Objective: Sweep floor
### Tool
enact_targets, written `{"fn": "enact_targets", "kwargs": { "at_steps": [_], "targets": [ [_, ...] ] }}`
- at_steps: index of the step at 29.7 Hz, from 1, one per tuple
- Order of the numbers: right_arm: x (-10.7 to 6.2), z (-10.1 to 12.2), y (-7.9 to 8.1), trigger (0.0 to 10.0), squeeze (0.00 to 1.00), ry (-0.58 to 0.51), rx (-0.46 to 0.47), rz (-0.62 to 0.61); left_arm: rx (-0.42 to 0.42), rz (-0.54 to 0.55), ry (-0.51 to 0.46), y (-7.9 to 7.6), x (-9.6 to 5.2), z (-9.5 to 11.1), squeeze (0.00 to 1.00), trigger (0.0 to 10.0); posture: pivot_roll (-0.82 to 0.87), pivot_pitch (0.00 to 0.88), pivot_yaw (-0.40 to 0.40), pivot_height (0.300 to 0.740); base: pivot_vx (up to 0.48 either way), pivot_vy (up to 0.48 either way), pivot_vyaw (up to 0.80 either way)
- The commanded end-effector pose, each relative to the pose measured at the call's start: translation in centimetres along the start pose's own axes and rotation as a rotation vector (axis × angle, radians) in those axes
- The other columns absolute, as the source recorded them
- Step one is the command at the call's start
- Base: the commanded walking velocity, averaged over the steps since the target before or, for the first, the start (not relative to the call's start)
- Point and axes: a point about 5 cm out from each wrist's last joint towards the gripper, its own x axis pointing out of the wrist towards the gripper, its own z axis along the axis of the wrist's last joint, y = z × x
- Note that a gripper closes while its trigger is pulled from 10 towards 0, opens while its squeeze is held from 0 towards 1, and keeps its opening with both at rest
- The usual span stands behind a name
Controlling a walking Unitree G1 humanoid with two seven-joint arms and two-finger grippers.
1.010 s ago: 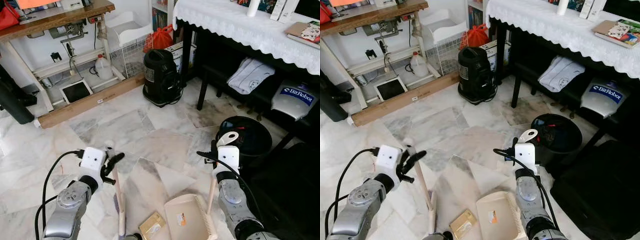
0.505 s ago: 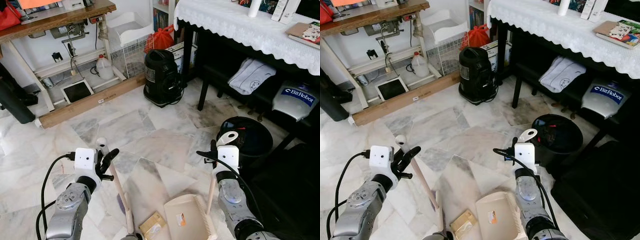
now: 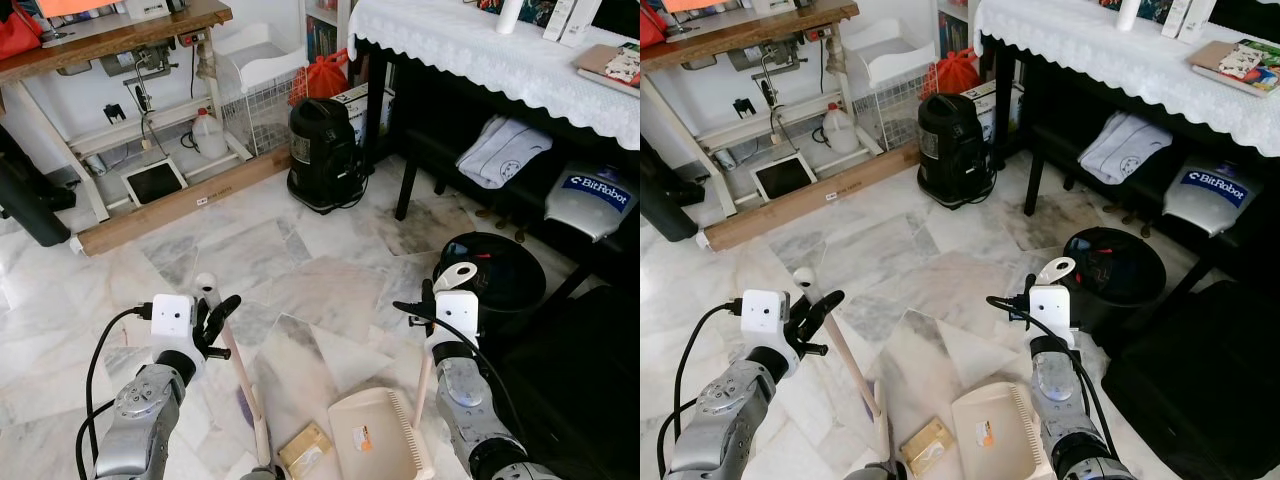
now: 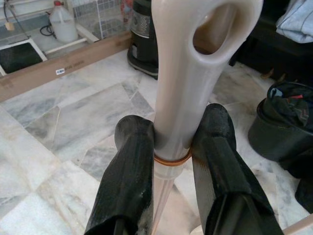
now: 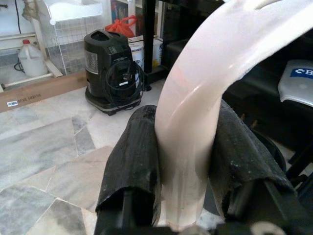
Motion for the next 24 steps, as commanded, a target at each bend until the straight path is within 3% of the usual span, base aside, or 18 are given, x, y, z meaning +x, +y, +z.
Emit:
{"fn": "enact_targets", "kwargs": {
  "at_steps": [1,9,24],
  "targets": [
    [0.2,0.2,0.1,10.0,0.00,-0.001,-0.001,0.003,-0.021,-0.012,-0.016,-0.1,-0.3,0.0,0.00,10.0,0.12,0.085,0.026,0.740,-0.285,0.000,0.00],
    [0.2,0.2,0.0,10.0,0.00,-0.002,-0.004,0.001,0.031,0.018,0.013,0.2,-0.3,-0.3,0.00,10.0,0.12,0.078,0.026,0.740,-0.142,0.000,0.00],
    [0.1,0.1,0.0,10.0,0.00,-0.003,-0.008,-0.004,0.069,0.062,-0.059,0.8,0.0,0.9,0.00,10.0,0.12,0.067,0.031,0.740,0.000,0.000,0.00]
  ]
}}
